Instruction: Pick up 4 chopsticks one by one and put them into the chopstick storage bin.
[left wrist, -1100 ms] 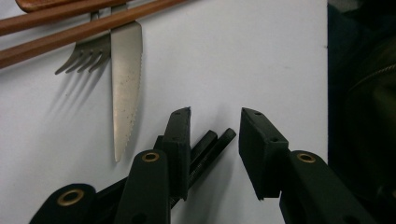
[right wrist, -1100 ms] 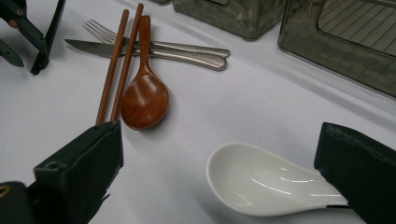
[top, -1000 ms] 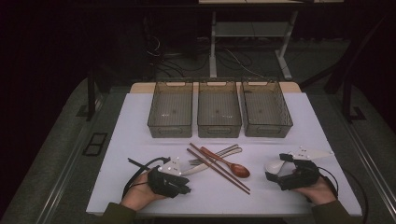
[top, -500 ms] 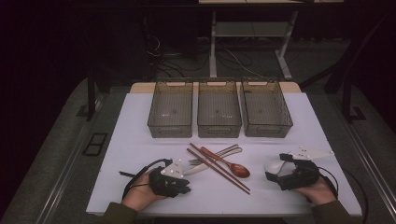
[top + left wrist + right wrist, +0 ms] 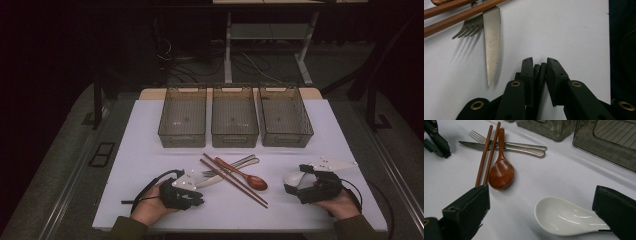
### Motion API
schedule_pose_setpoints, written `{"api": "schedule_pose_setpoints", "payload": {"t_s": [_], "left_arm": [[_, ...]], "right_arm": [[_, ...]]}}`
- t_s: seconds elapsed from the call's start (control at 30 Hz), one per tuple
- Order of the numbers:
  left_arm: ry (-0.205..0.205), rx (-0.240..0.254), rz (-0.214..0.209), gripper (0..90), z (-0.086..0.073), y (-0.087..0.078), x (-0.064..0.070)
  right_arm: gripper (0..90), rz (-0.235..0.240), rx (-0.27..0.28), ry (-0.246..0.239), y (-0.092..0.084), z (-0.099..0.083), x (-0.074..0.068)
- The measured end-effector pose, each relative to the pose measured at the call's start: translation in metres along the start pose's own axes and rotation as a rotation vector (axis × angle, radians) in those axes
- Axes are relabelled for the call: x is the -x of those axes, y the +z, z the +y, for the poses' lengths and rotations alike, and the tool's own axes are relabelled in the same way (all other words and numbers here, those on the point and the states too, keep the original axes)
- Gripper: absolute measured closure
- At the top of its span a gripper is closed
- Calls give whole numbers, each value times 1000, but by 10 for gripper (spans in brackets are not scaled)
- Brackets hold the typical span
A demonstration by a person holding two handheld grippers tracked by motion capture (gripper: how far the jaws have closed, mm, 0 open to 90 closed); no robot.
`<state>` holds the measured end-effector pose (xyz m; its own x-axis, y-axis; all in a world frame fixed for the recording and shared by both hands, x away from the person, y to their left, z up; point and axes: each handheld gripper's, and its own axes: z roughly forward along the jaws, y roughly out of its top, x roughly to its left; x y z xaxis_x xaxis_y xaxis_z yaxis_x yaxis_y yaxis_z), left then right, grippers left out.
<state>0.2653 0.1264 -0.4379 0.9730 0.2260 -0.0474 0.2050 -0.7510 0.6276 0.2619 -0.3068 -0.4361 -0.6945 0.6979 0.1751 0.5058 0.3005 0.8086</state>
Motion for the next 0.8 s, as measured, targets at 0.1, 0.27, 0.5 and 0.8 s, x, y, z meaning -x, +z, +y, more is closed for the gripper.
{"api": "schedule_pose_setpoints", "payload": {"t_s": [0.1,0.27,0.5,0.8], "left_arm": [[9,-1,13,758,0,0,-1],[2,7,17,755,0,1,-1],[-3,21,38,662,-4,-11,-3],[-15,-10,51,648,-18,-22,-4]], "right_arm": [[13,0,0,1,0,0,0],[13,1,-2,2,0,0,0],[13,0,1,0,0,0,0],[13,-1,2,4,-1,0,0]]}}
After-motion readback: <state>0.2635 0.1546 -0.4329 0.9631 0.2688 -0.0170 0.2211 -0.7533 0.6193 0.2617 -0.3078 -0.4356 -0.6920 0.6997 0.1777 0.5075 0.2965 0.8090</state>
